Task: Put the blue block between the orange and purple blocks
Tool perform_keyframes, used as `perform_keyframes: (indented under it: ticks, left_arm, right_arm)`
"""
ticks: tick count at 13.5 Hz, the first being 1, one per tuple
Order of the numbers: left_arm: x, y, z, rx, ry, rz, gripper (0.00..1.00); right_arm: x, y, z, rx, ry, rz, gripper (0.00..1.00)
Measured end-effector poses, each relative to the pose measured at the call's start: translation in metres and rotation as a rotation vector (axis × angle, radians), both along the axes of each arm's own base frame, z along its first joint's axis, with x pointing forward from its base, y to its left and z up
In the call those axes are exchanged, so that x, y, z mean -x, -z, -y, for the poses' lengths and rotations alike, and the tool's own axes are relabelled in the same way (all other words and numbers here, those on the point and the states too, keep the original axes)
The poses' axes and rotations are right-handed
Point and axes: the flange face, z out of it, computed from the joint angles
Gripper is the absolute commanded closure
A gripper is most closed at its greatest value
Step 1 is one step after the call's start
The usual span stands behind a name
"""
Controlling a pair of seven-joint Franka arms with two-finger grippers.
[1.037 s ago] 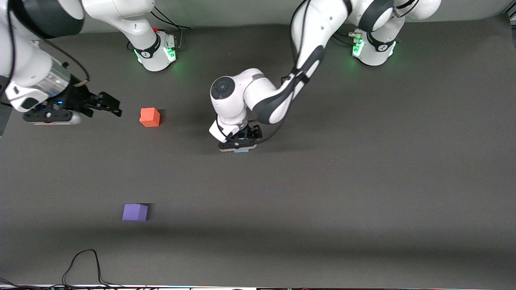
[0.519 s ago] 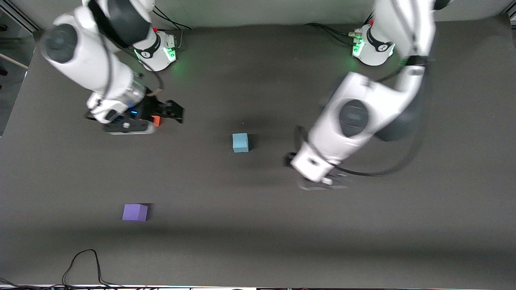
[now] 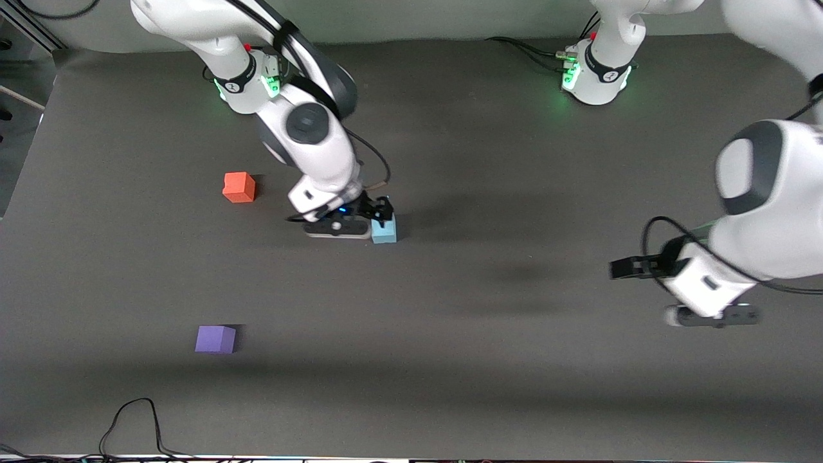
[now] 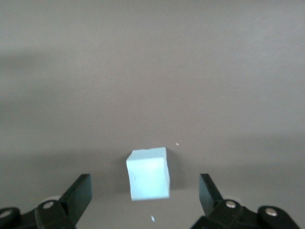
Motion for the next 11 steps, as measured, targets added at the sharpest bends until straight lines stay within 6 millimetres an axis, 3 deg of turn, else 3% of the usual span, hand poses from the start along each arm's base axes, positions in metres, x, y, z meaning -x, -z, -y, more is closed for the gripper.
perform_keyframes:
  ticks: [2, 4, 6, 9, 11]
  left_arm:
    - [0.007, -0.018, -0.038, -0.016, 0.003, 0.017, 0.0]
    - [0.023, -0.042, -0.064, -0.058, -0.006, 0.042, 0.0]
    - [0.043, -0.065, -0.07, -0.084, 0.009, 0.064, 0.0]
    - [0.075, -0.084, -0.068, -0.094, 0.034, 0.073, 0.0]
    - [0.086, -0.092, -0.068, -0.095, 0.037, 0.08, 0.0]
  right_arm:
    - [0.006, 0.047, -0.013, 0.012, -0.003, 0.005, 0.0]
    - [0.007, 0.08, -0.017, -0.006, 0.0, 0.007, 0.0]
    - [0.01, 0.102, -0.021, -0.028, 0.001, 0.012, 0.0]
    - [0.022, 0.119, -0.021, -0.019, -0.012, 0.024, 0.01]
    - [0.033, 0.13, -0.018, -0.009, -0.021, 0.004, 0.15]
